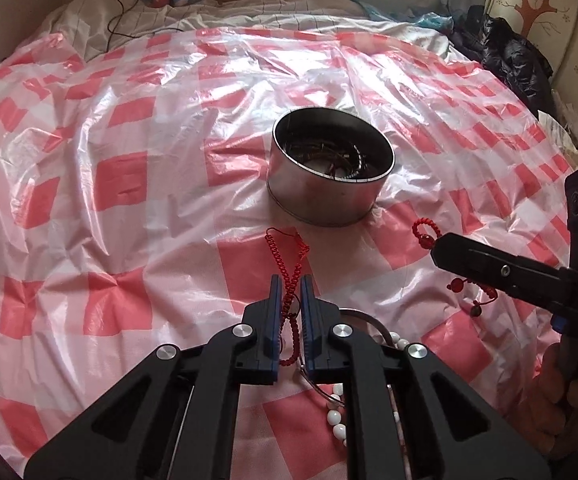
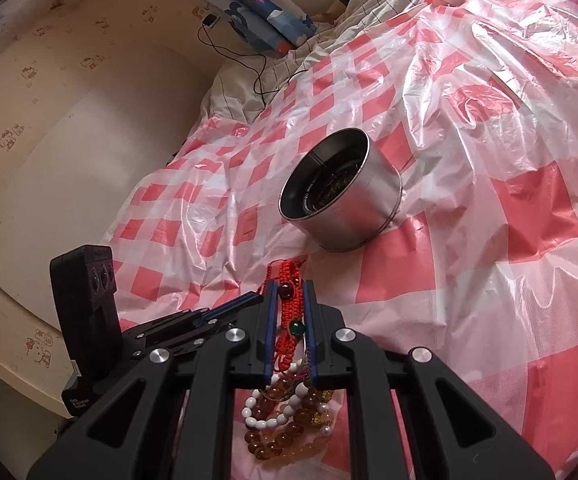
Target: Organize jewelry
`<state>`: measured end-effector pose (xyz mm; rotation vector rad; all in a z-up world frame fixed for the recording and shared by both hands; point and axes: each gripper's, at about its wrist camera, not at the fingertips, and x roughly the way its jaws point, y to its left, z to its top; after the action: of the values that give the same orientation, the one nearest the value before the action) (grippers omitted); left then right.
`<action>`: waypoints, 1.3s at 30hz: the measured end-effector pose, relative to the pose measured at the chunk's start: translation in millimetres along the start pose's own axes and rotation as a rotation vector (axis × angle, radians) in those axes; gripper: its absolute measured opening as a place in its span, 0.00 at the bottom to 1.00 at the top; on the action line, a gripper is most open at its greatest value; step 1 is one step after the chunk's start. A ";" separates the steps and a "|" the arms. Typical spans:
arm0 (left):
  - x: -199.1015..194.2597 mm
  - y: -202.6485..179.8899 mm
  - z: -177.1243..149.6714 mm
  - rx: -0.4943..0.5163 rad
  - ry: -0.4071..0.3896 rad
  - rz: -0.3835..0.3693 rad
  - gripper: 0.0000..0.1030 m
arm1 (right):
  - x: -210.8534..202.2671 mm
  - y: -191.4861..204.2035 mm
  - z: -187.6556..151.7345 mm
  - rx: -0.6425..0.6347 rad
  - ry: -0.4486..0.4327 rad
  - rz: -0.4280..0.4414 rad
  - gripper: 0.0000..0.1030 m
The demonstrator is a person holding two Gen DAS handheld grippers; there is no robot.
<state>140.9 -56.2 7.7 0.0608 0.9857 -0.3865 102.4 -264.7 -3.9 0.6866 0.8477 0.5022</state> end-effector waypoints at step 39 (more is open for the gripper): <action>-53.8 33.7 33.7 -0.235 -0.219 -0.324 0.08 | -8.3 6.6 12.8 0.023 -0.043 0.067 0.13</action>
<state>153.1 -16.7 66.4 -0.3516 0.8180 -0.5579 107.2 -270.0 11.2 0.7465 0.7932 0.5366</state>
